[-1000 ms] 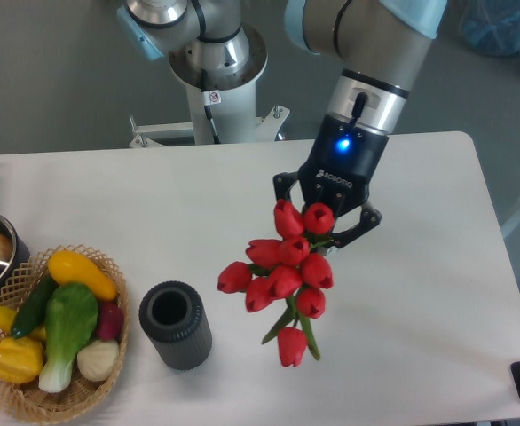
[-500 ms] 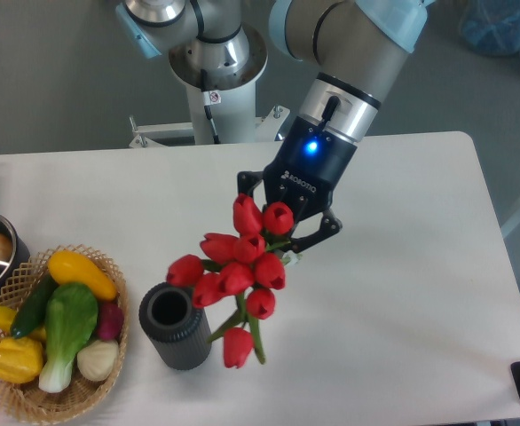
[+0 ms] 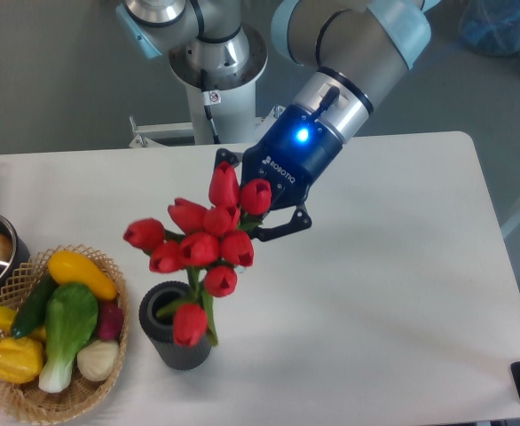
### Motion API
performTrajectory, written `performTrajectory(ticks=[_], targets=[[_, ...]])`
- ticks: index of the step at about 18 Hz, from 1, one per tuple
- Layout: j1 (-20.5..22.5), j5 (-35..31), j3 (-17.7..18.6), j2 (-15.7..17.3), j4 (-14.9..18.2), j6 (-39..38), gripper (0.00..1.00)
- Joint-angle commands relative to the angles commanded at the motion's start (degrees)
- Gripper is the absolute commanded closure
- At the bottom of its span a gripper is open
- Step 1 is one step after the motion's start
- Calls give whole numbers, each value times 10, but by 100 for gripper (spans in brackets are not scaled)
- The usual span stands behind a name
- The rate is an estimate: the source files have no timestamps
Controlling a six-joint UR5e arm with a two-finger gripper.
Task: Insert the flowers into the vase
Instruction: 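Move the tulips over the dark grey vase and lower stems into it, then push the tulip stems down deeper into the vase with the gripper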
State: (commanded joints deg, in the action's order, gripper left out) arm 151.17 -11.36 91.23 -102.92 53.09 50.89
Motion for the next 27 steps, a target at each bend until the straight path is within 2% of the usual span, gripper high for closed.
performTrajectory(ticks=[3, 5, 11, 19, 27], targets=[[-1, 30, 4, -2, 0, -1, 85], [-5, 53, 7, -14, 0, -1, 85], [-11, 56, -1, -23, 0, 3, 85], [-28, 58, -45, -68, -10, 5, 85], [-33, 56, -49, -78, -13, 7, 87]])
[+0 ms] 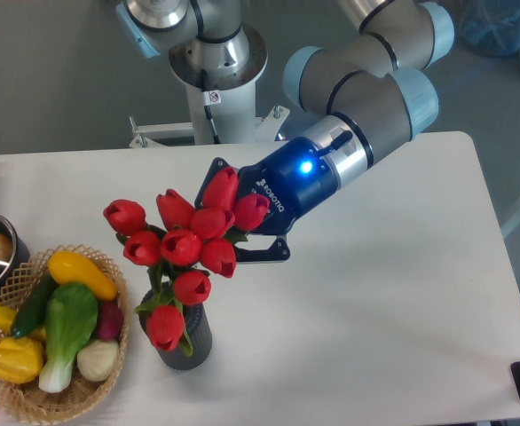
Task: Insert the flowers into the vase
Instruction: 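Push the tulip stems down deeper into the vase with the gripper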
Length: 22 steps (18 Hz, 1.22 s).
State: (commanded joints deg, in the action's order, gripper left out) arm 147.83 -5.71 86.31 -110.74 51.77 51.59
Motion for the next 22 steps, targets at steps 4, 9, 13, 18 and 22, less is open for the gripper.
performTrajectory(ticks=[4, 9, 13, 18, 22], targets=[[-9, -1, -11, -18, -7, 1, 88], [-15, -4, -11, -27, -8, 3, 88], [-24, -11, -12, -47, -12, 12, 88], [-34, -36, -11, -55, -14, 13, 88], [-35, -47, -5, -61, -16, 14, 86]])
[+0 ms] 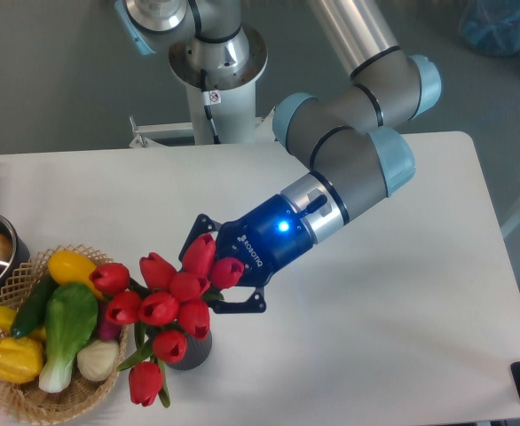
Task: Insert the flowers into the vase
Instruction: 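Push the tulip stems down deeper into the vase with the gripper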
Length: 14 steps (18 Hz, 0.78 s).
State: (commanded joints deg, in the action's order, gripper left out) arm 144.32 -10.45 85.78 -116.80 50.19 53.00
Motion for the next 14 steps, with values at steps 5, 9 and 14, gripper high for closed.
performTrajectory(ticks=[5, 9, 14], targets=[[-11, -27, 6, -7, -1, 2, 85], [-18, -29, 32, -3, -2, 31, 78], [-18, -31, 63, 4, -3, 47, 57]])
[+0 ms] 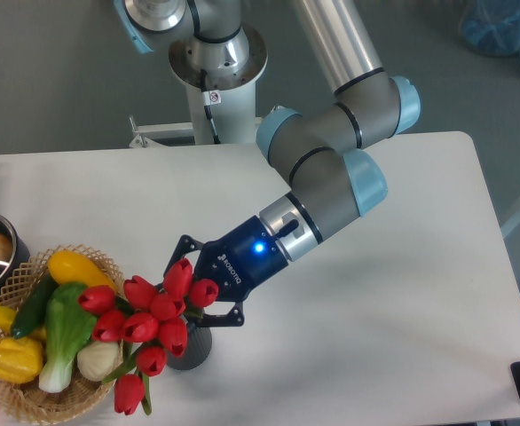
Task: Insert the flowers into the vase
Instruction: 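Push the tulip stems down deeper into the vase with the gripper, then open the gripper to release the tulips in the vase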
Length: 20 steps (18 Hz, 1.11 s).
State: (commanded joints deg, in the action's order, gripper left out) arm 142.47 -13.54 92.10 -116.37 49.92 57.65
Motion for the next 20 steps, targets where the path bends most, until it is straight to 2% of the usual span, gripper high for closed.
performTrajectory(ticks=[1, 5, 7, 11, 20], targets=[[0, -2, 9, 2, 0, 8, 51], [-1, -47, 39, 7, -1, 54, 39], [-1, -47, 43, 7, 0, 63, 16], [0, -49, 44, 9, 0, 64, 1], [16, -95, 53, 24, 0, 71, 0]])
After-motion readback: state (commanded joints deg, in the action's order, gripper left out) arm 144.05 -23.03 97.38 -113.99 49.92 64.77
